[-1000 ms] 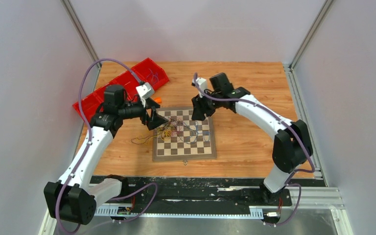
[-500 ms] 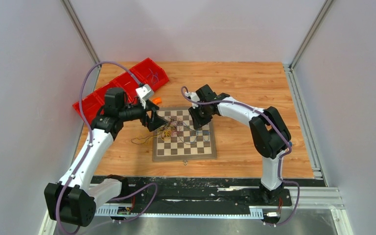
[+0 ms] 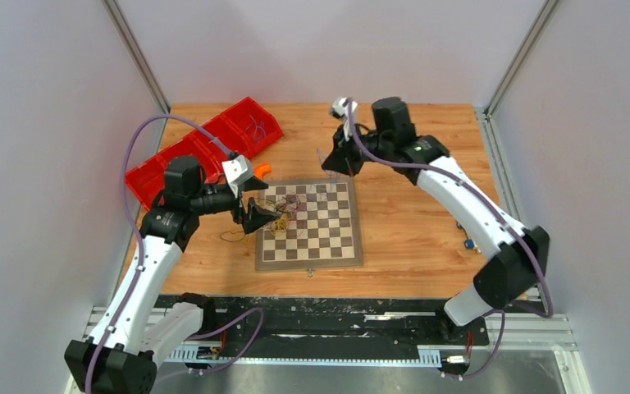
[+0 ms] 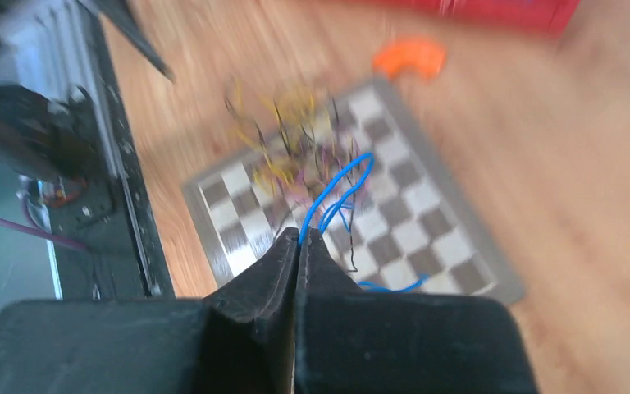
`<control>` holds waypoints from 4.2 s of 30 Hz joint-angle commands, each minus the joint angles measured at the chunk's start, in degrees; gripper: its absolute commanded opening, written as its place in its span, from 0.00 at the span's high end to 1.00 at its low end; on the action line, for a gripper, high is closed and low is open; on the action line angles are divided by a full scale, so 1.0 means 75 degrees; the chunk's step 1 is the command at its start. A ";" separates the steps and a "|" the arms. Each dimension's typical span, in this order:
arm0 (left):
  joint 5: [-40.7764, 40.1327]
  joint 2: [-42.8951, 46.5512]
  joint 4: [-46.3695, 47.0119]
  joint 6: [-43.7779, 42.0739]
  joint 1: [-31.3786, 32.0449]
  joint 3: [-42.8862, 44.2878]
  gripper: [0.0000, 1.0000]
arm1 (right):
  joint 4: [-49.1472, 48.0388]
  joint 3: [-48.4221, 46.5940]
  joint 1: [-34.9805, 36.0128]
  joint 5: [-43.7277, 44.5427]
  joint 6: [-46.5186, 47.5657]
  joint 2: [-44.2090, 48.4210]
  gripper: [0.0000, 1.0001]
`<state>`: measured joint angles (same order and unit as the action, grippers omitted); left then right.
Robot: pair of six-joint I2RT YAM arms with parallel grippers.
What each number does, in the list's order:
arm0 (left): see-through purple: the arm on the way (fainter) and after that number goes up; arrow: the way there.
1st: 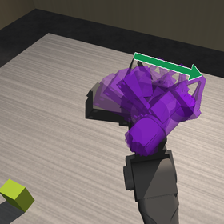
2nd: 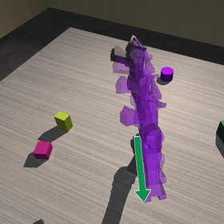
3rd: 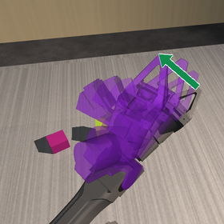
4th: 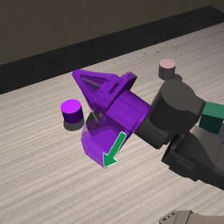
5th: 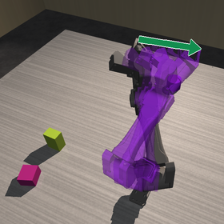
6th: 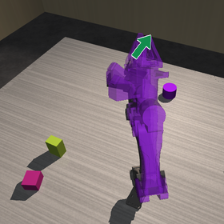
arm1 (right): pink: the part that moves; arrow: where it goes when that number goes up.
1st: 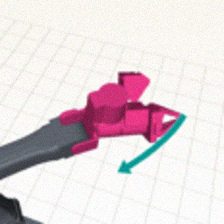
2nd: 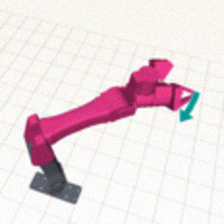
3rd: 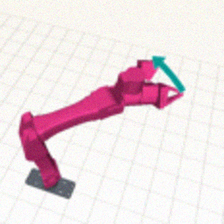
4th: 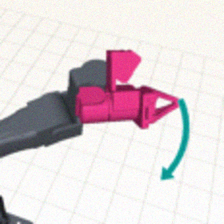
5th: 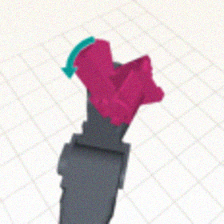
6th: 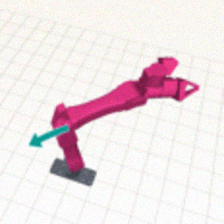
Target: Untangle the cables
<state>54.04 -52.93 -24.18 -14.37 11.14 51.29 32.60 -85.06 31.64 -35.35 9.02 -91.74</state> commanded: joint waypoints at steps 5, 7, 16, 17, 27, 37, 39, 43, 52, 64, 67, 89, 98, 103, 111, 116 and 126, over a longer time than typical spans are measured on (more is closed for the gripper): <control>0.0152 0.0047 0.0541 -0.0306 0.0138 0.0570 0.00 | -0.0807 -0.1734 0.0050 -0.0428 0.0096 0.1218 1.00; 0.0139 -0.0101 0.0846 -0.0156 0.0240 0.0763 0.00 | -0.0915 -0.2129 0.0052 -0.0279 0.0061 0.1276 1.00; -0.0398 -0.1167 0.2819 0.1089 0.1345 0.1787 0.00 | -0.1390 -0.2711 0.0064 -0.0195 -0.0517 0.1316 1.00; -0.0479 -0.1268 0.2928 0.1320 0.1495 0.1977 0.00 | -0.1444 -0.2684 0.0062 -0.0217 -0.0626 0.1332 1.00; -0.1394 -0.2362 0.4216 0.2723 0.2184 0.0955 0.18 | -0.1742 -0.3276 0.0052 0.0507 -0.0940 0.1757 1.00; -0.1509 -0.2942 0.3672 0.1594 0.1335 -0.0909 0.82 | -0.2005 -0.4072 0.0049 0.1025 -0.1404 0.1901 1.00; -0.1176 -0.2822 0.3385 0.1451 0.1100 -0.0920 0.69 | -0.2007 -0.3928 0.0047 0.1054 -0.1299 0.1979 1.00; -0.0352 -0.1682 0.2581 0.1263 0.1047 -0.0515 0.07 | -0.2039 -0.3267 0.0048 0.0875 -0.1249 0.2193 1.00; 0.0308 -0.0296 0.1809 0.1788 0.1058 0.1474 0.00 | -0.2059 -0.1324 0.0058 -0.0940 -0.0677 0.2472 1.00; 0.1006 -0.1216 0.0736 0.1171 0.1494 0.3614 0.23 | -0.1675 0.0093 0.0118 -0.3818 0.0546 0.2737 1.00; 0.0901 -0.1365 0.0822 0.1555 0.1670 0.3659 0.26 | -0.1529 0.0147 0.0250 -0.3981 0.0743 0.2694 1.00; 0.1343 -0.1747 0.1901 0.4189 0.2089 0.3834 0.99 | -0.1438 -0.0089 0.0703 -0.3020 0.0997 0.2362 0.93; 0.0403 -0.1998 0.2842 0.4889 0.0692 0.3634 1.00 | -0.1474 0.0004 0.0170 -0.1078 0.0271 0.2389 0.06; -0.1616 -0.2731 0.1689 0.3393 -0.0022 0.4451 1.00 | -0.1447 0.0151 -0.0604 -0.0609 -0.0031 0.2315 0.00; -0.4599 -0.5084 0.1584 0.1694 -0.0832 0.5837 1.00 | -0.1333 0.0302 -0.1978 -0.0861 -0.0221 0.2168 0.00; -0.5030 -0.6645 0.2008 0.1103 -0.1214 0.6924 1.00 | -0.1296 0.0436 -0.2316 -0.0980 -0.0218 0.2171 0.00; -0.4717 -0.9650 0.2296 0.0742 -0.1368 0.9122 1.00 | -0.1236 0.0877 -0.2466 -0.1025 -0.0079 0.2120 0.00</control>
<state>17.28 -120.14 -9.50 -6.70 0.93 112.22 23.92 -79.24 13.69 -42.09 8.45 -75.70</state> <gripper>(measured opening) 0.008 0.998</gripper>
